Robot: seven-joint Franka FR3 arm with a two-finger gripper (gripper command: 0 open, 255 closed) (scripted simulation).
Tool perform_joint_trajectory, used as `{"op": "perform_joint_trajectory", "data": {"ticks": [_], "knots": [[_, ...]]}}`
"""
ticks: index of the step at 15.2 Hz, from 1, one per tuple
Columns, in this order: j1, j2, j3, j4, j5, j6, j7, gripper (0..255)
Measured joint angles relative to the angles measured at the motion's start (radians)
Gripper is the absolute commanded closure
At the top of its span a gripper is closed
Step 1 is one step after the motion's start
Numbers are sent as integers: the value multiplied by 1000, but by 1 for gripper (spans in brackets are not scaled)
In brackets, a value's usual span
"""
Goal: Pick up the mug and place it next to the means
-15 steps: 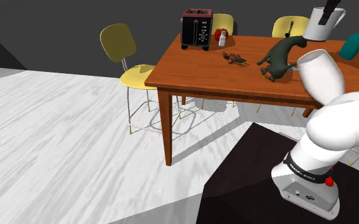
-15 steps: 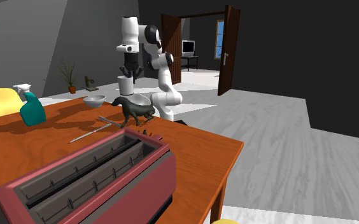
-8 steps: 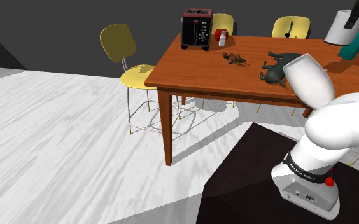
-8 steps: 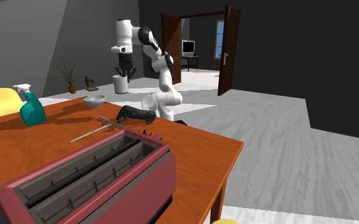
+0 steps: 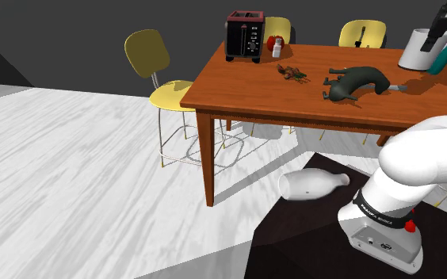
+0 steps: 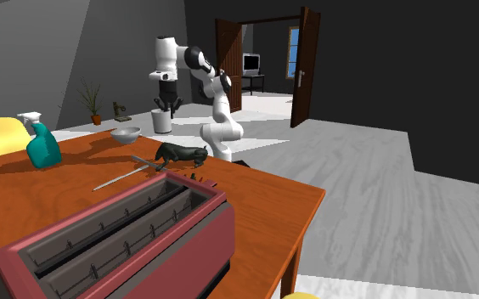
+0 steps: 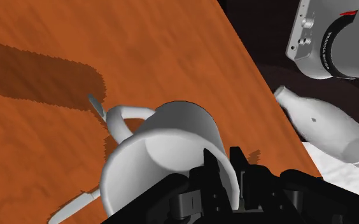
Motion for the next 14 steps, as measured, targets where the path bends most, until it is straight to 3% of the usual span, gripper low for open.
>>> {"op": "perform_joint_trajectory", "data": {"ticks": [14], "knots": [[-28, -76, -54, -206, -57, 139, 26, 255]]}}
